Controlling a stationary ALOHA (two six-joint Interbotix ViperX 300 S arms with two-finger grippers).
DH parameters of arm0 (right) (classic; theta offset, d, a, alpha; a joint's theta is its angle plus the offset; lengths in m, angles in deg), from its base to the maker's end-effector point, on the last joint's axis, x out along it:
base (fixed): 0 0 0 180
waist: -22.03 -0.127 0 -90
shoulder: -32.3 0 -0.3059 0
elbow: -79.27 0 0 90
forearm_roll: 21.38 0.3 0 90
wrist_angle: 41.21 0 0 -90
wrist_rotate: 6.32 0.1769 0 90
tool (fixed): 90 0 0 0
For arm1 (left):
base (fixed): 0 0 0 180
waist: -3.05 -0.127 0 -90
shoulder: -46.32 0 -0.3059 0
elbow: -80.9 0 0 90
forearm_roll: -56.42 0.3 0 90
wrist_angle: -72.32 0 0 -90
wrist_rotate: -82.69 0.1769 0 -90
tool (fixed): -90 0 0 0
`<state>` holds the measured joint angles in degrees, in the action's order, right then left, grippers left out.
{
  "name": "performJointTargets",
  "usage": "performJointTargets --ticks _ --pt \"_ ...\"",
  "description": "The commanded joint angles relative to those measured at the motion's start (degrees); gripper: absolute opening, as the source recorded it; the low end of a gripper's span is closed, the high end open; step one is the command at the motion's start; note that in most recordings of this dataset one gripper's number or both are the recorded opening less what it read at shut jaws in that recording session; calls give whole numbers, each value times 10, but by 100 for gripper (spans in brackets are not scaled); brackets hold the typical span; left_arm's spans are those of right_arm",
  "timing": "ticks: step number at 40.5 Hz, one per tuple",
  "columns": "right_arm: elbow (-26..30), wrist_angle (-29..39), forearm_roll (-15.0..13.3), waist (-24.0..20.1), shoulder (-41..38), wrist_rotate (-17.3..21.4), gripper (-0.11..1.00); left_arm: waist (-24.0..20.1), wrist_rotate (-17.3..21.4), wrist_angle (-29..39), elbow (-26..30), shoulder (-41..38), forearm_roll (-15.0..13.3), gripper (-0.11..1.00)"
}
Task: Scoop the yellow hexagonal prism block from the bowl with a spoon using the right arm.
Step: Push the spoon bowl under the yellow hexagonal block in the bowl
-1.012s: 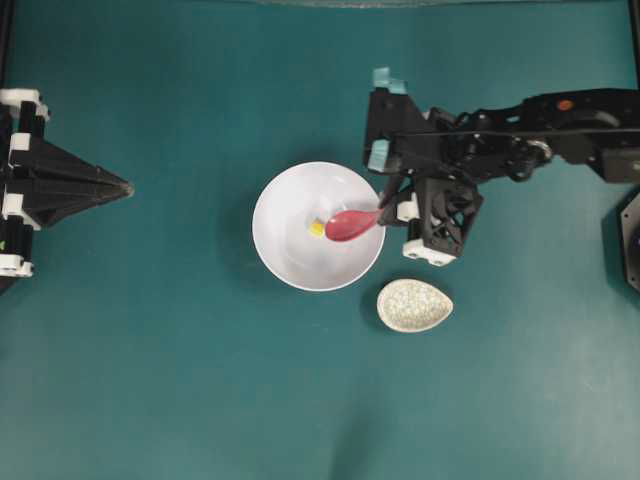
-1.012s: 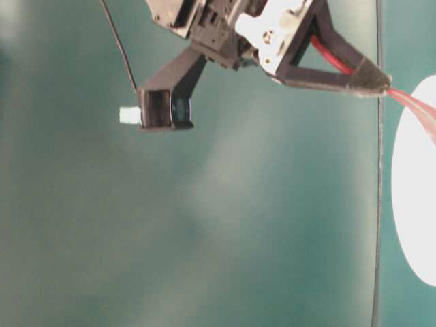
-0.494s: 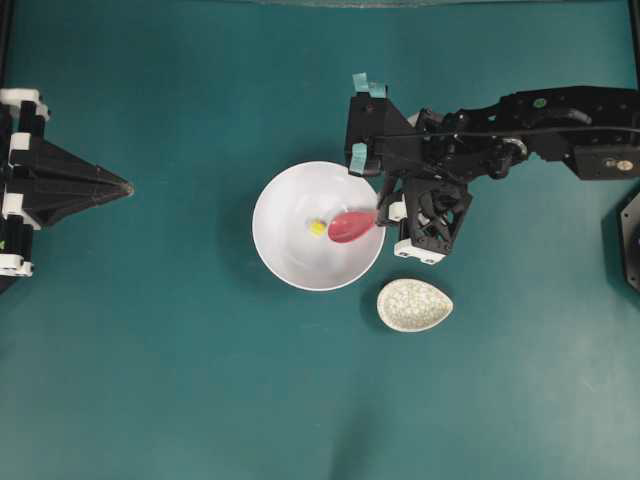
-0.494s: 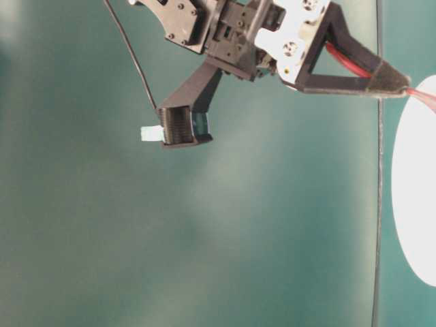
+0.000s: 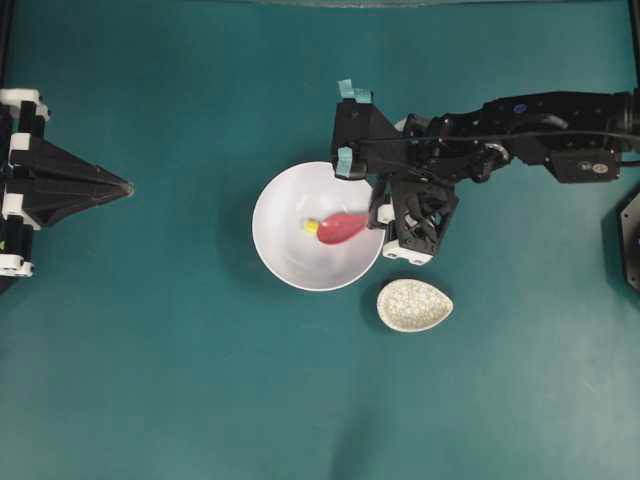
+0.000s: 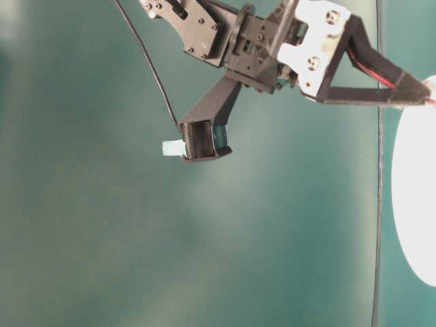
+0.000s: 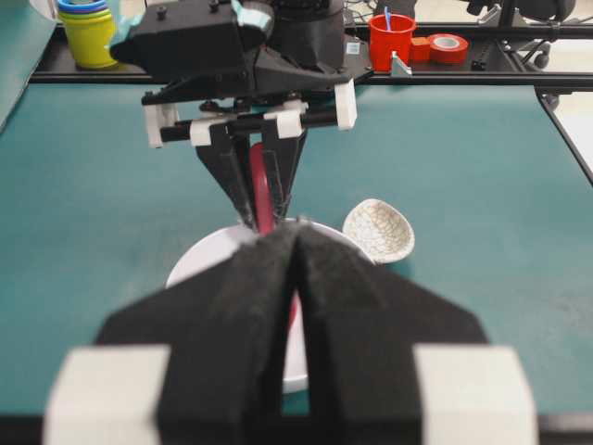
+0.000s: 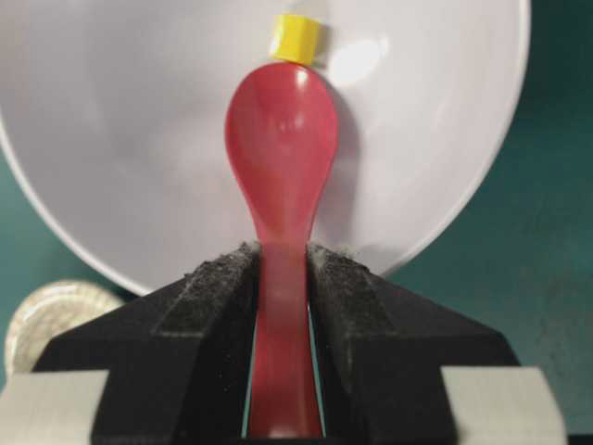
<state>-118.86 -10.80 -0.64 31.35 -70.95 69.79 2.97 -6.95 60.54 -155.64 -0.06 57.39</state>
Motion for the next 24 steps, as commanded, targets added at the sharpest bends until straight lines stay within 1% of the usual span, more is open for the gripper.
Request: performJointTargets --ticks 1,24 --pt "16 -11 0 -4 5 -1 24 0 0 -5 9 -4 2 -1" --pt "19 -62 1 -9 2 -3 24 -1 0 -4 9 -4 2 -1"
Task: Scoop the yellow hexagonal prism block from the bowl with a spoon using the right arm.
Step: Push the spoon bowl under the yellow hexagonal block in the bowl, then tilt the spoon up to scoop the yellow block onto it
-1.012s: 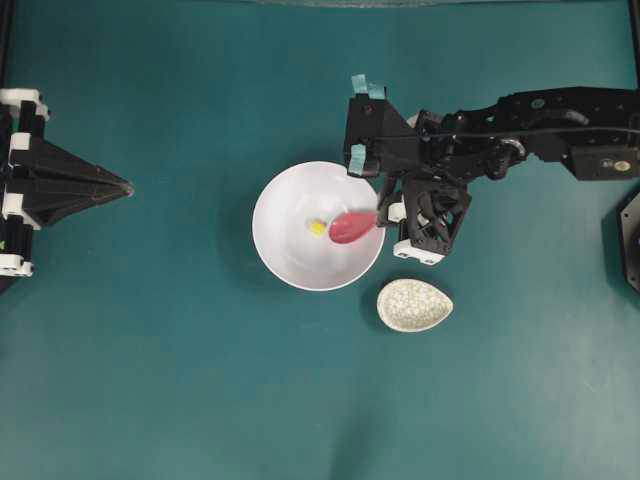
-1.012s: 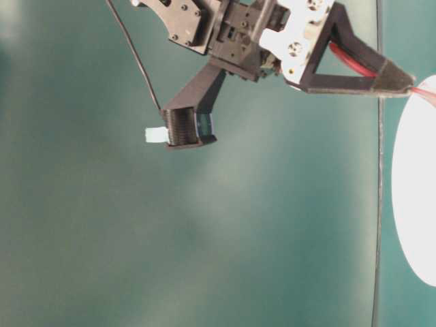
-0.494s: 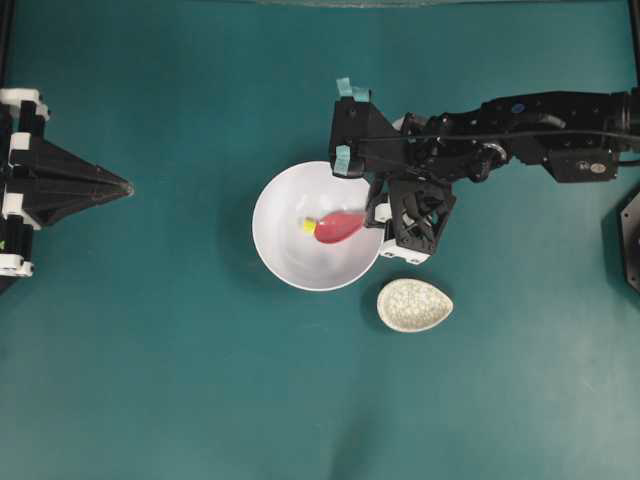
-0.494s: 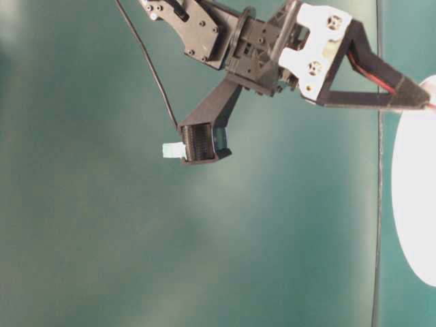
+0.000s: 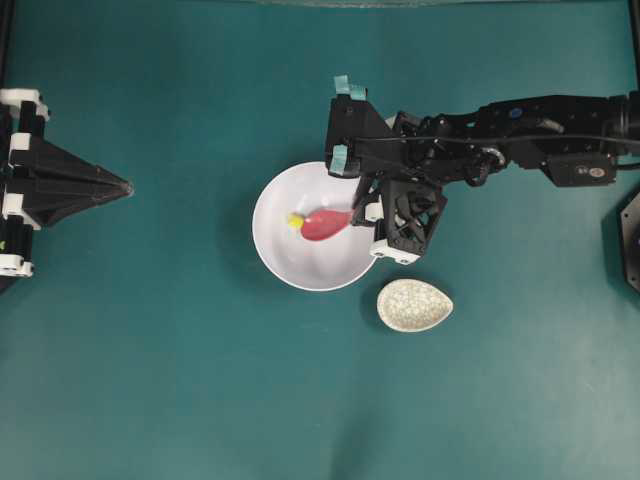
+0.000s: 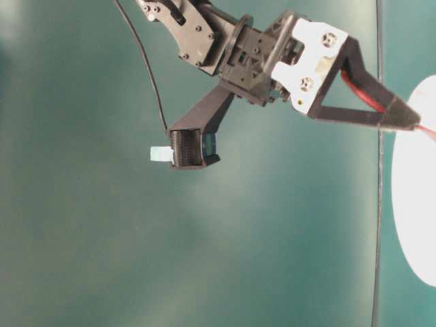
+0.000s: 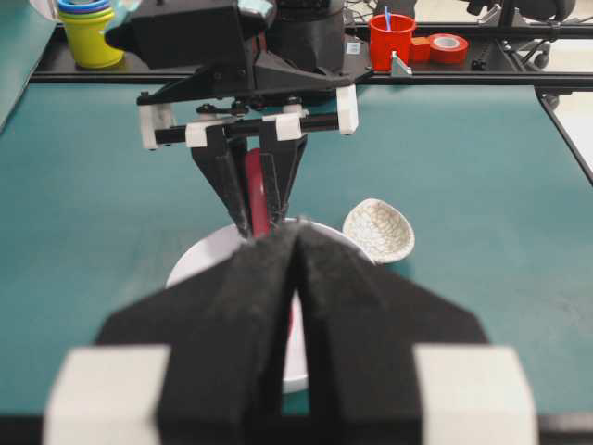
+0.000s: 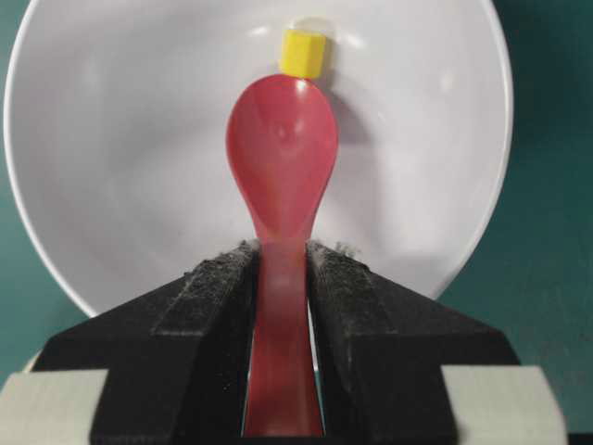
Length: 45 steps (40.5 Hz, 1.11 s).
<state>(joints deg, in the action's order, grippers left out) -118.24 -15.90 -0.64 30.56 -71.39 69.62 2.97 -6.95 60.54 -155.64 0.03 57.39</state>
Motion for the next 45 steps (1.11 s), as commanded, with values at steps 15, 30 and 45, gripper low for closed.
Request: performJointTargets --ticks 15,30,45 --pt "13 -40 0 -4 6 -2 24 0 0 -4 9 -5 2 -1" --pt "13 -65 1 -4 6 -2 24 -1 -1 -4 9 -5 2 -1" --pt "12 -88 0 -6 6 -4 24 0 -1 -4 9 -5 2 -1"
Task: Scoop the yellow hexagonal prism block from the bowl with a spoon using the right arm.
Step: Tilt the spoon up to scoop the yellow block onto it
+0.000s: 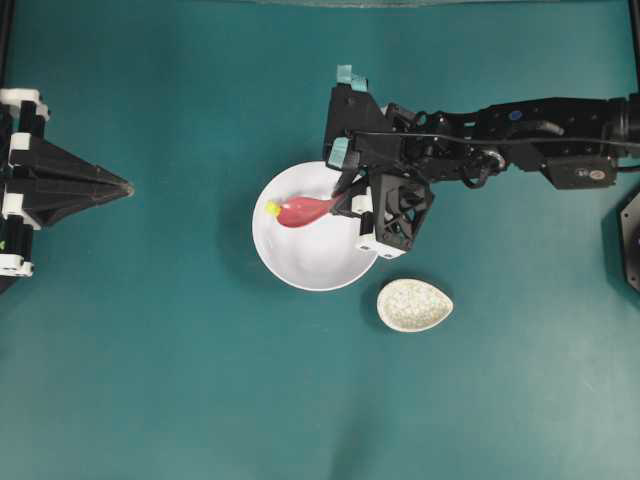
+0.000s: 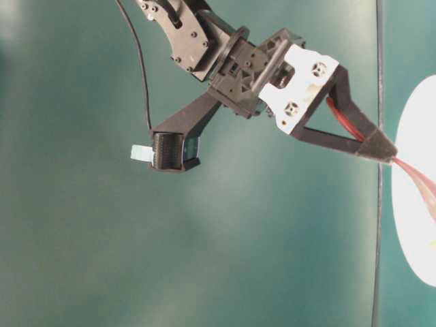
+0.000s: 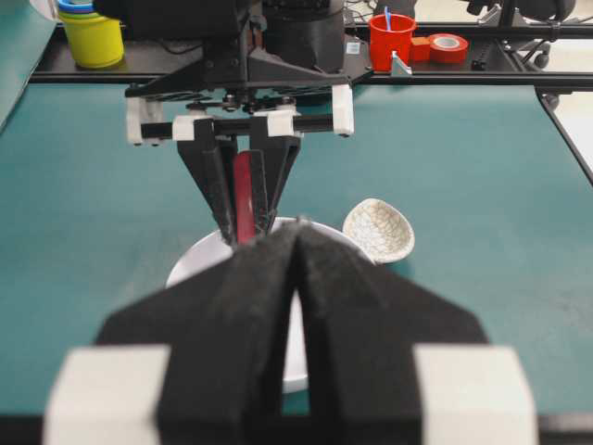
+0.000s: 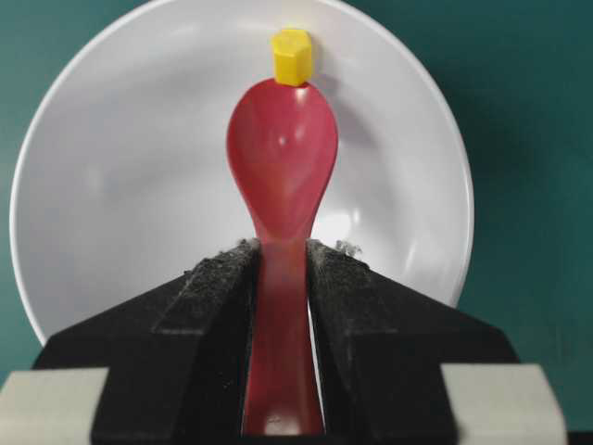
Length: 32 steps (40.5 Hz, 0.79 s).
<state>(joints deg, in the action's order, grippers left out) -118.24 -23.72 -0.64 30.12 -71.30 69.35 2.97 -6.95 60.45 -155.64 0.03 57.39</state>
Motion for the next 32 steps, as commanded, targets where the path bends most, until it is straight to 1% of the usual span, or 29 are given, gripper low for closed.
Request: performJointTargets --ticks 1,16,32 --pt "13 -11 0 -2 5 -1 24 0 -1 -4 9 -5 2 -1" --pt "12 -26 0 -3 5 -2 24 0 -1 -4 9 -5 2 -1" --pt "11 -28 -1 -5 6 -2 24 -1 -2 -4 9 -5 2 -1"
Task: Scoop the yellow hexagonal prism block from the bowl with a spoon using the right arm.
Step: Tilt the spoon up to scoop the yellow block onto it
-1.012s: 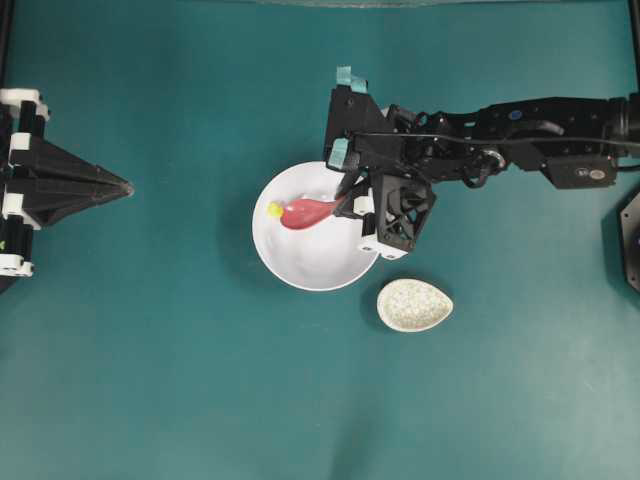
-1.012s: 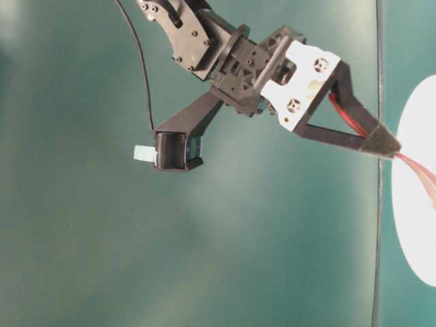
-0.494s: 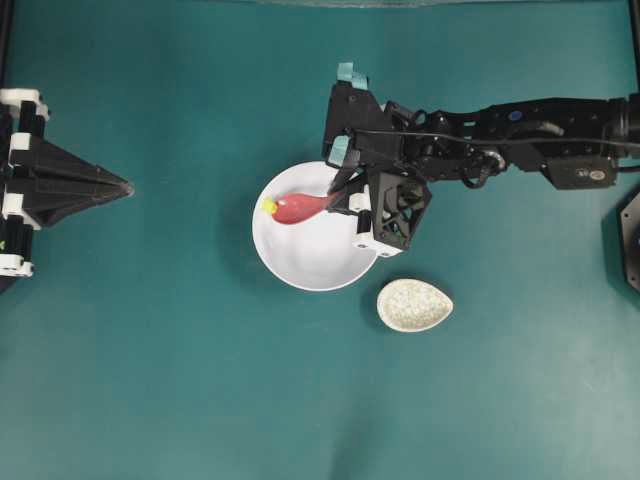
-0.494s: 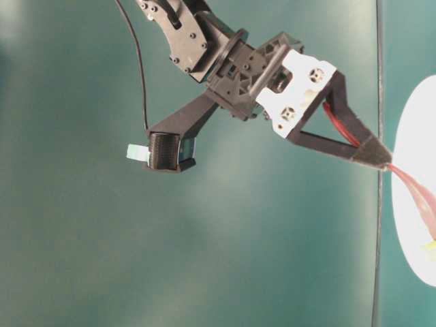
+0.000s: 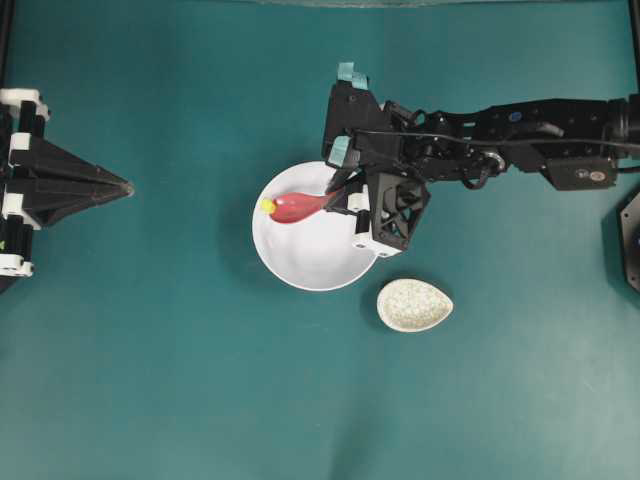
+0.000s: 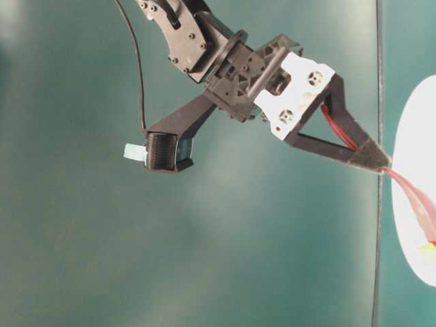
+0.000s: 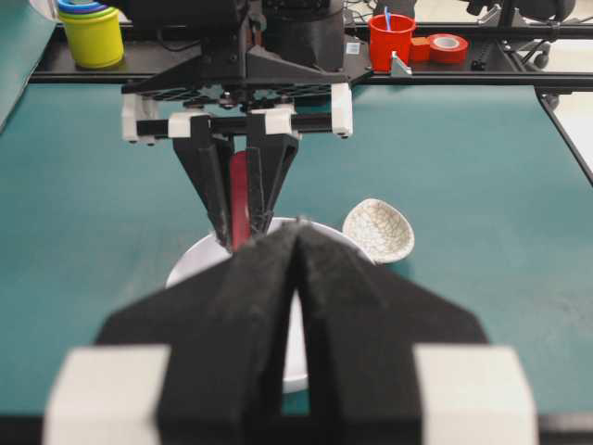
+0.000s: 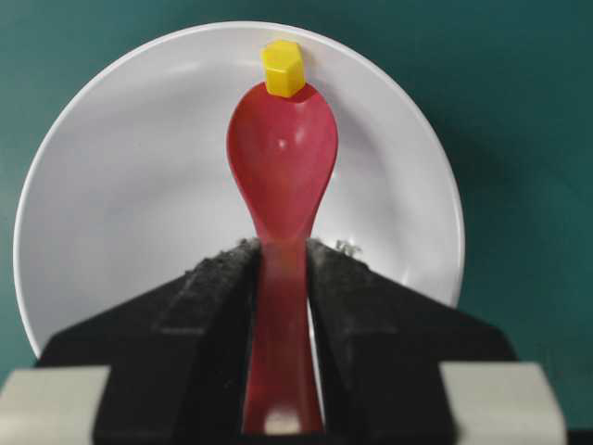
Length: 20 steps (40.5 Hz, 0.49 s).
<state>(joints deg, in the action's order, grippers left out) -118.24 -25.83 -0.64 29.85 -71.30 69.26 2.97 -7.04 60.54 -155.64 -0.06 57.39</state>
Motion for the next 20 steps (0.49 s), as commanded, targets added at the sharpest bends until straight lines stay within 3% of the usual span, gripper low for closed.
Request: performJointTargets --ticks 1,20 --pt "10 -9 0 -3 6 -1 24 -1 -1 -6 9 -4 2 -1" --pt "-23 -62 1 -11 26 -1 24 0 -6 -6 10 -4 2 -1"
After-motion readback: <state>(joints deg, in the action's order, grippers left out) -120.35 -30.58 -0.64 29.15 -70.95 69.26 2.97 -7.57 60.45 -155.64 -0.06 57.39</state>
